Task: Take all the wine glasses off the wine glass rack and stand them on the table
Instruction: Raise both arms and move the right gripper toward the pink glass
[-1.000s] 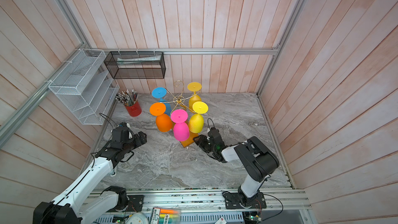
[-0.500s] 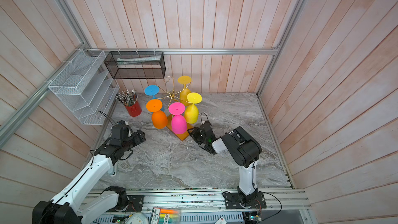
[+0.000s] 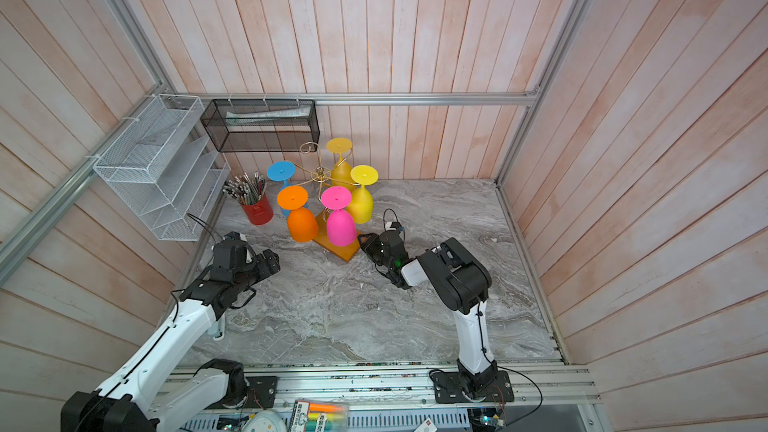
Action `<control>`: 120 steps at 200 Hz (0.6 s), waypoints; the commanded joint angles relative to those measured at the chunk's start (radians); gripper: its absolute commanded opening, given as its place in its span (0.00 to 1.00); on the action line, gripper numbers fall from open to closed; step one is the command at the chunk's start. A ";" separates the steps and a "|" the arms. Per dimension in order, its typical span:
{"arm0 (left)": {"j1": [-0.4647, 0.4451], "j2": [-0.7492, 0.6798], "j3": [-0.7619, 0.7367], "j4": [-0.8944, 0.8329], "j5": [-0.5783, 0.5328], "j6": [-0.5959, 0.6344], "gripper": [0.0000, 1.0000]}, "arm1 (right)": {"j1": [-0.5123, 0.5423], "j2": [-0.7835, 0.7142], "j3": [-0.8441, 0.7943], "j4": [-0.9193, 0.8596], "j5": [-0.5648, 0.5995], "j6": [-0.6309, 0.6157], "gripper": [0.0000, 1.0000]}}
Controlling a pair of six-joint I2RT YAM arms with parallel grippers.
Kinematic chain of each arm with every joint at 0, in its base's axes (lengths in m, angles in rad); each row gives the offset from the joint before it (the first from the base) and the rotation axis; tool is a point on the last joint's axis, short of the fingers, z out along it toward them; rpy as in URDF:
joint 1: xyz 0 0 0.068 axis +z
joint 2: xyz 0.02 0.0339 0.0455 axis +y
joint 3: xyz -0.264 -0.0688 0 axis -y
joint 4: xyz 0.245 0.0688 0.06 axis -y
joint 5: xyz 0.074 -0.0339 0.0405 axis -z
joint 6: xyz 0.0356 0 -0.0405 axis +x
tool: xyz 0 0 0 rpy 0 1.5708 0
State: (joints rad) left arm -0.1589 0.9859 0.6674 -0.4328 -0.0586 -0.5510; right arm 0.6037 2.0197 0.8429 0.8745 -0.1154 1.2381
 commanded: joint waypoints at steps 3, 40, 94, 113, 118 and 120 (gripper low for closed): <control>0.003 -0.050 0.002 0.021 0.002 0.040 0.92 | -0.010 -0.115 -0.127 0.027 0.085 -0.012 0.44; -0.003 -0.088 0.008 0.012 0.021 0.076 0.92 | -0.065 -0.370 -0.289 -0.093 0.154 -0.033 0.44; -0.015 -0.160 0.043 0.006 0.060 0.191 0.96 | -0.189 -0.763 -0.196 -0.556 0.141 -0.154 0.39; -0.015 -0.202 0.067 0.020 0.103 0.263 0.98 | -0.223 -0.824 -0.121 -0.608 0.089 -0.177 0.39; -0.017 -0.215 0.071 0.025 0.110 0.276 0.98 | -0.229 -0.829 -0.096 -0.619 0.064 -0.182 0.39; -0.016 -0.221 0.074 0.026 0.112 0.279 0.99 | -0.233 -0.829 -0.084 -0.622 0.055 -0.183 0.39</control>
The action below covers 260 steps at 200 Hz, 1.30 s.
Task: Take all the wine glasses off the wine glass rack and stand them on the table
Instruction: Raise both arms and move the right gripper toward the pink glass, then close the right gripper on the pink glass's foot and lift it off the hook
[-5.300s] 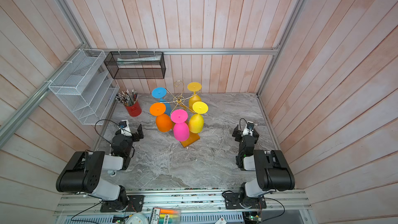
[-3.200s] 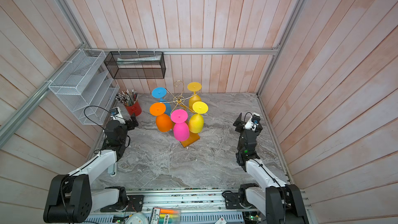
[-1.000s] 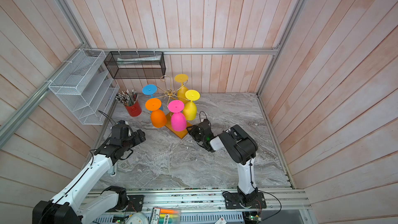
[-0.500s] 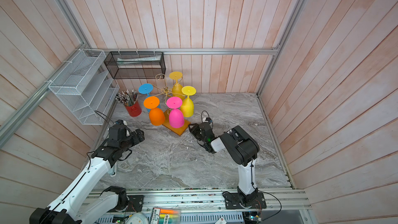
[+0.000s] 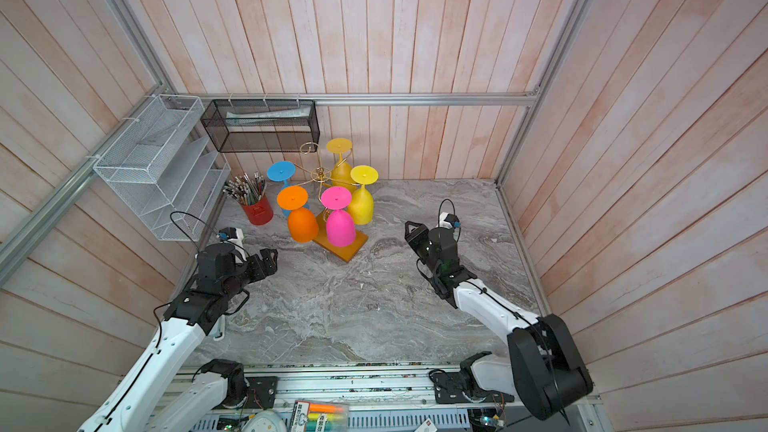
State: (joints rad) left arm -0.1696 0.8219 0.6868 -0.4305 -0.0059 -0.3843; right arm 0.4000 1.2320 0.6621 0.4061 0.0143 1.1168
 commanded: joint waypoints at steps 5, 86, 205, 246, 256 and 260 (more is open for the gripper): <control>-0.006 -0.069 0.056 0.030 0.065 0.122 0.99 | -0.035 -0.039 0.126 -0.162 -0.099 -0.065 0.39; -0.009 -0.234 0.021 0.130 0.245 0.237 0.98 | 0.083 0.127 0.479 -0.185 -0.356 -0.042 0.41; -0.011 -0.251 -0.037 0.197 0.292 0.239 0.98 | 0.244 0.221 0.585 -0.232 -0.330 -0.043 0.38; -0.010 -0.251 -0.044 0.207 0.280 0.222 0.98 | 0.252 0.222 0.595 -0.218 -0.311 -0.037 0.23; -0.010 -0.250 -0.044 0.208 0.279 0.221 0.98 | 0.253 0.225 0.604 -0.218 -0.308 -0.035 0.21; -0.011 -0.250 -0.044 0.206 0.278 0.221 0.98 | 0.252 0.226 0.607 -0.218 -0.307 -0.035 0.20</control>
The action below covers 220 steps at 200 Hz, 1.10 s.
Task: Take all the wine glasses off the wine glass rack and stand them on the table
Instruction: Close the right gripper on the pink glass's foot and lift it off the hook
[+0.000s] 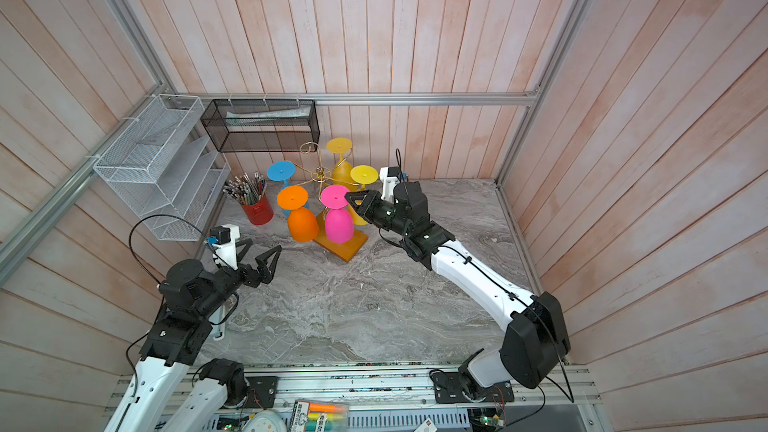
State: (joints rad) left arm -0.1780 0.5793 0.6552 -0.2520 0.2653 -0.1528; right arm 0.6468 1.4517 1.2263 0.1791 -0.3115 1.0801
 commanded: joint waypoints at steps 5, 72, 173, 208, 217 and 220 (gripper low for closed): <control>-0.002 -0.009 -0.013 0.028 0.004 -0.011 0.98 | 0.007 0.007 0.048 0.010 0.020 0.001 0.18; -0.002 -0.009 -0.023 0.030 -0.003 -0.026 0.98 | 0.016 0.006 0.089 0.001 0.046 -0.013 0.01; -0.003 0.000 -0.025 0.033 -0.001 -0.030 0.98 | 0.028 -0.003 0.115 -0.028 0.063 -0.028 0.00; -0.002 0.000 -0.027 0.033 -0.003 -0.030 0.98 | 0.047 0.014 0.143 -0.057 0.061 -0.047 0.00; -0.002 -0.001 -0.027 0.035 -0.003 -0.031 0.98 | 0.051 0.018 0.146 -0.059 0.063 -0.049 0.00; -0.002 -0.001 -0.027 0.034 -0.003 -0.031 0.98 | 0.052 0.020 0.149 -0.058 0.064 -0.049 0.00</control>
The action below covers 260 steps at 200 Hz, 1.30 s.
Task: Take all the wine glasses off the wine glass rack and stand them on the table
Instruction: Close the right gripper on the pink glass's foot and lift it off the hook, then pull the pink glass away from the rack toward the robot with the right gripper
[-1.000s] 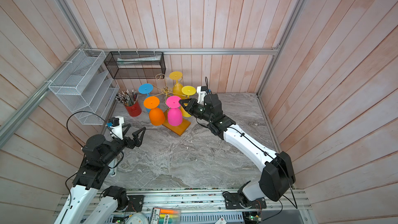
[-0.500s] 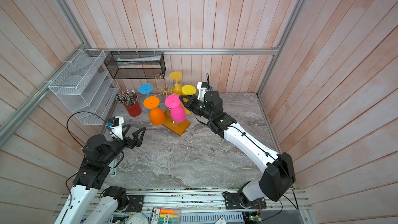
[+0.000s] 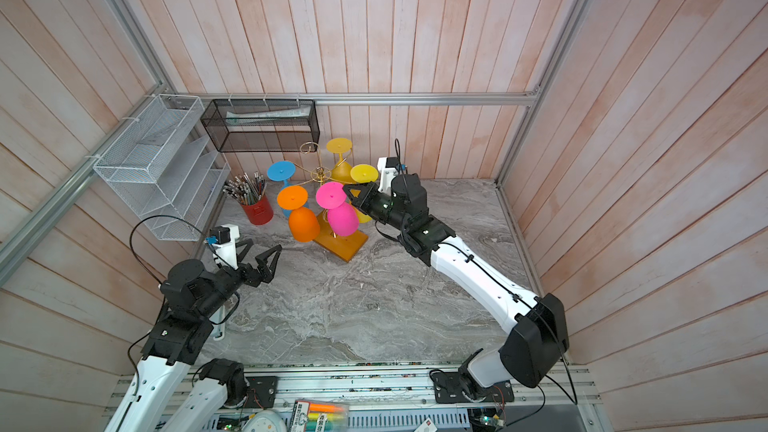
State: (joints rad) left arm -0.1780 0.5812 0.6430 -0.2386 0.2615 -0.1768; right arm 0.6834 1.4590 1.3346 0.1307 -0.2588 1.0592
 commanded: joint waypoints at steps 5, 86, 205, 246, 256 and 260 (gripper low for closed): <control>-0.002 -0.002 -0.015 0.021 0.001 -0.006 0.98 | 0.018 0.018 0.045 -0.012 0.012 -0.028 0.00; -0.002 -0.011 -0.017 0.013 0.005 -0.011 0.98 | 0.022 0.113 0.151 -0.049 0.012 -0.050 0.00; -0.003 -0.013 -0.010 -0.002 0.014 -0.023 0.98 | -0.072 0.051 0.105 0.006 0.085 -0.014 0.00; -0.004 -0.009 -0.004 -0.004 0.017 -0.022 0.98 | -0.091 -0.039 0.004 0.033 0.096 0.005 0.00; -0.004 -0.008 -0.003 -0.003 0.018 -0.024 0.98 | -0.095 -0.062 -0.023 0.035 0.096 0.007 0.00; -0.004 -0.008 -0.002 -0.005 0.018 -0.024 0.98 | -0.097 -0.073 -0.034 0.039 0.097 0.008 0.00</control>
State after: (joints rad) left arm -0.1780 0.5785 0.6430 -0.2398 0.2634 -0.1921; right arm 0.5961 1.4517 1.3479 0.1158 -0.1799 1.0538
